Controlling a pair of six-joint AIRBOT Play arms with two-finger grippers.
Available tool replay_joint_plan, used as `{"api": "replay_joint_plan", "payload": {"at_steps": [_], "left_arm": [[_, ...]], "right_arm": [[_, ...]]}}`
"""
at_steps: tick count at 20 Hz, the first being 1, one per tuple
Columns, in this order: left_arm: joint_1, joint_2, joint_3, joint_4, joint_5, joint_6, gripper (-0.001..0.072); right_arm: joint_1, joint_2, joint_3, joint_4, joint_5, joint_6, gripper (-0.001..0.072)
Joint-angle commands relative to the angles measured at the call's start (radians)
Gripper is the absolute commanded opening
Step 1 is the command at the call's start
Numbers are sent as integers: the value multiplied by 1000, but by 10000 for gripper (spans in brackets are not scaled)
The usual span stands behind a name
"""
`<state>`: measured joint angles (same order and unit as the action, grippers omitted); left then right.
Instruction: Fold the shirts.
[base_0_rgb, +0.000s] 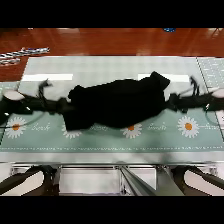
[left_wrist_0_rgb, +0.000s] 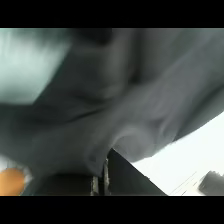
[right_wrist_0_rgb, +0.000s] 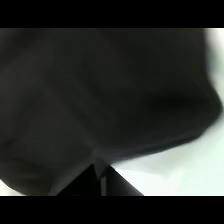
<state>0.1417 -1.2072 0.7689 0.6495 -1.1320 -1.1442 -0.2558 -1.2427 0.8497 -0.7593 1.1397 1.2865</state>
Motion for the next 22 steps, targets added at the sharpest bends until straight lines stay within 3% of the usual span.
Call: {"api": "replay_joint_plan", "payload": {"at_steps": [1,6,11,18,22], "left_arm": [[69,97,286,-4,-67,-68,25],[117,201,800,3,-67,-106,25],[120,258,1143,10,-177,-129,25],[119,485,1217,245,-216,-204,25],[119,544,1187,261,-243,-224,25]], "right_arm": [[22,66,326,-12,92,28,17],[22,228,805,-145,83,90,17],[22,435,941,-243,63,108,17],[22,659,941,-380,120,176,17],[22,677,939,-449,233,219,17]]}}
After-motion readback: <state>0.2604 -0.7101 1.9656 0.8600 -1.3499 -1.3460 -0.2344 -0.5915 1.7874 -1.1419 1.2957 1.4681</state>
